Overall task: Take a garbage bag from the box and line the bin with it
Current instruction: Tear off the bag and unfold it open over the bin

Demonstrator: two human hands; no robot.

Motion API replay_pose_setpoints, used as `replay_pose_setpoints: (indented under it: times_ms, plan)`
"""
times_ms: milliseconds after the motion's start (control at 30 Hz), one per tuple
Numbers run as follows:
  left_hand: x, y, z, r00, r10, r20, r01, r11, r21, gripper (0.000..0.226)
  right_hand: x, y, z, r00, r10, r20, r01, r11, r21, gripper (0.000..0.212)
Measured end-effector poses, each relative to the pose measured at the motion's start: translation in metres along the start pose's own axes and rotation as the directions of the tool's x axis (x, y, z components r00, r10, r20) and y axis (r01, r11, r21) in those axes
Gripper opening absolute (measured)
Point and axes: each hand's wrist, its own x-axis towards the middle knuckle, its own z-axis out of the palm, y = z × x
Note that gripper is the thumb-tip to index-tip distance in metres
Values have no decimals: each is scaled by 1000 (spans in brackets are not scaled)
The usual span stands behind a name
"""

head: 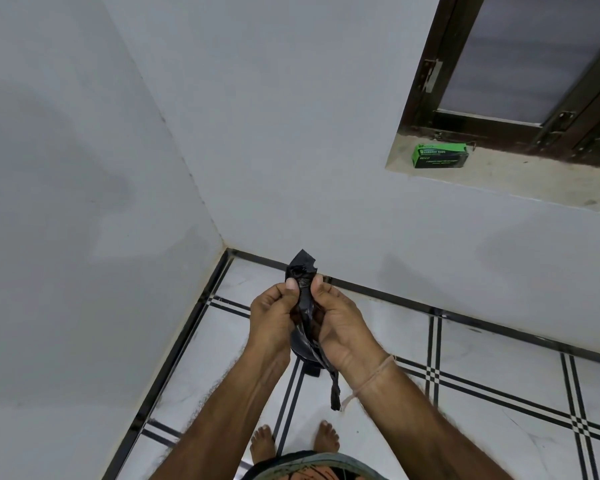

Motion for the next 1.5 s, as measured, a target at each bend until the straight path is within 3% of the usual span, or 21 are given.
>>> replay_pose_setpoints:
  times_ms: [67,167,300,400,500,600,733,800,867,933,1067,1167,1267,1300,1333,1400,1433,1500]
  plan:
    - [1,1,0,999,-31,-9,30,998,-51,26,1,0,0,999,35,-19,-34,999,22,21]
    - [3,3,-2,998,-69,-2,68,991,-118,32,3,-4,-3,999,28,-41,-28,1000,2,38]
    - [9,0,-6,995,-95,-42,90,990,-113,23,13,-8,-7,992,-16,-121,11,999,-49,25]
    - [16,-1,-16,994,-81,-80,67,985,-158,23,22,-17,-13,972,-53,-228,47,998,-33,26]
    - [20,-4,-26,998,-43,-52,39,996,-76,31,27,-26,-21,951,-123,-285,97,990,-104,29]
    - [22,-9,-34,998,32,48,-35,997,63,39,27,-30,-29,951,-187,-245,135,968,-212,32]
    - [22,-11,-54,942,24,333,-91,978,189,37,24,-39,-40,958,-258,-124,205,921,-332,39]
    - [20,-9,-59,905,-78,418,-3,981,192,43,24,-40,-45,965,-257,-61,218,906,-363,44]
    - [21,-5,-58,886,-204,417,125,970,209,74,25,-38,-45,965,-261,-3,238,887,-396,57]
    - [22,4,-50,855,-307,418,209,942,263,88,24,-38,-42,963,-259,69,263,860,-438,69]
    - [16,16,-29,848,-259,462,32,896,443,44,25,-42,-35,948,-249,198,317,794,-518,68]
    - [17,12,-25,875,-182,449,-8,921,389,22,33,-44,-35,941,-257,220,337,778,-530,72]
    - [13,7,-21,869,-188,459,32,945,327,17,36,-44,-31,937,-276,214,349,750,-562,57]
    - [11,5,-19,882,-173,439,35,952,305,16,36,-44,-31,929,-313,197,365,694,-620,52]
    - [9,4,-16,905,-147,400,33,960,278,18,35,-42,-32,903,-395,171,387,573,-722,45]
    - [8,2,-12,953,-97,287,39,979,201,23,26,-38,-35,791,-603,108,353,306,-884,31]
    - [8,2,-10,969,-86,233,48,985,163,25,17,-36,-35,771,-628,107,362,294,-885,34]
    - [9,2,-9,977,-102,186,85,992,98,25,1,-34,-31,885,-446,137,382,523,-762,45]
